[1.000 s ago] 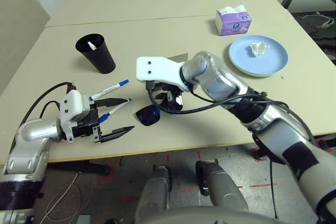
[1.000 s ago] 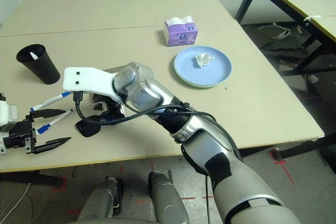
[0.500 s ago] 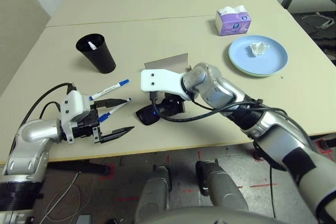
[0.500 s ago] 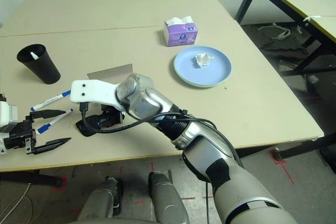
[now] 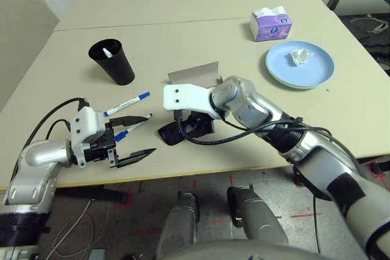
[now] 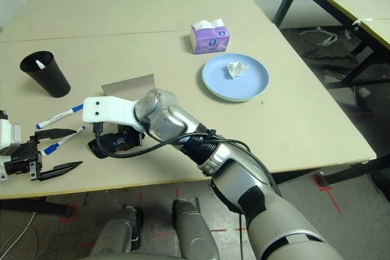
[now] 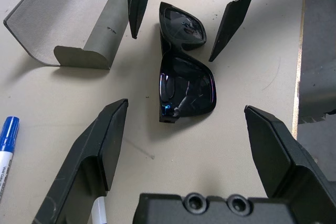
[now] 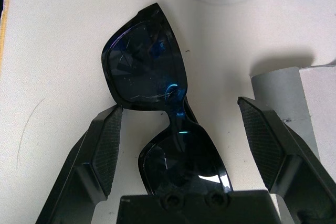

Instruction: Organize and tidy the items on the table.

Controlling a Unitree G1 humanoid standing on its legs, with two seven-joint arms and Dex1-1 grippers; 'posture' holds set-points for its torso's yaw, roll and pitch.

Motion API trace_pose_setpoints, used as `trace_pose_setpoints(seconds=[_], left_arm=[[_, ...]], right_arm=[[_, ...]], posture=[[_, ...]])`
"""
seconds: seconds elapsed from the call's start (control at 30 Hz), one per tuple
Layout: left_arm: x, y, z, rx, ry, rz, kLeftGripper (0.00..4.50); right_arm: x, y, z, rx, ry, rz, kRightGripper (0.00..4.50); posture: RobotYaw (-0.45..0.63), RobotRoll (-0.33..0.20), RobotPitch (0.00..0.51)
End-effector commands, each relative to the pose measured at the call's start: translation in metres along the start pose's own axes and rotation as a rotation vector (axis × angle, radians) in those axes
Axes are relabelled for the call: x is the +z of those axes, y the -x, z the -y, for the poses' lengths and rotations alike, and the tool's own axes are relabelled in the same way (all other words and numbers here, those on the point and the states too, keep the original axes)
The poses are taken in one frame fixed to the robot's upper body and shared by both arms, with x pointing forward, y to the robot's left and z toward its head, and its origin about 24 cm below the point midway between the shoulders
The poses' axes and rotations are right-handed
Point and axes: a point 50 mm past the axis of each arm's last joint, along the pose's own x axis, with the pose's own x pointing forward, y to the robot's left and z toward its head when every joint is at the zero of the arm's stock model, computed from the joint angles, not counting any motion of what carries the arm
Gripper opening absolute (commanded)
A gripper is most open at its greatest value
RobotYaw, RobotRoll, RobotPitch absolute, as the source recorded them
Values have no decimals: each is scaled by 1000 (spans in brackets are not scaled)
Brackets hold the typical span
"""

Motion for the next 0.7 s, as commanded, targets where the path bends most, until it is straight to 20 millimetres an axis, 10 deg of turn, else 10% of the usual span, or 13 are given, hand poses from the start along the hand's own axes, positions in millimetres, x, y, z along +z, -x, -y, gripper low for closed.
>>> trace_pose_setpoints(seconds=[0.03, 0.27, 0.7], left_arm=[[-1, 0, 3, -11, 0, -8, 4500], [-1, -1, 3, -17, -3, -14, 4500], [-2, -4, 5, -12, 6, -4, 4500]], right_arm=[[-3, -5, -6, 28, 18, -14, 4480], [-2, -6, -7, 35, 12, -4, 4094], [1, -8, -13, 62, 14, 10, 24]], posture=[[-81, 0, 181], [-84, 0, 182], [-80, 0, 181]])
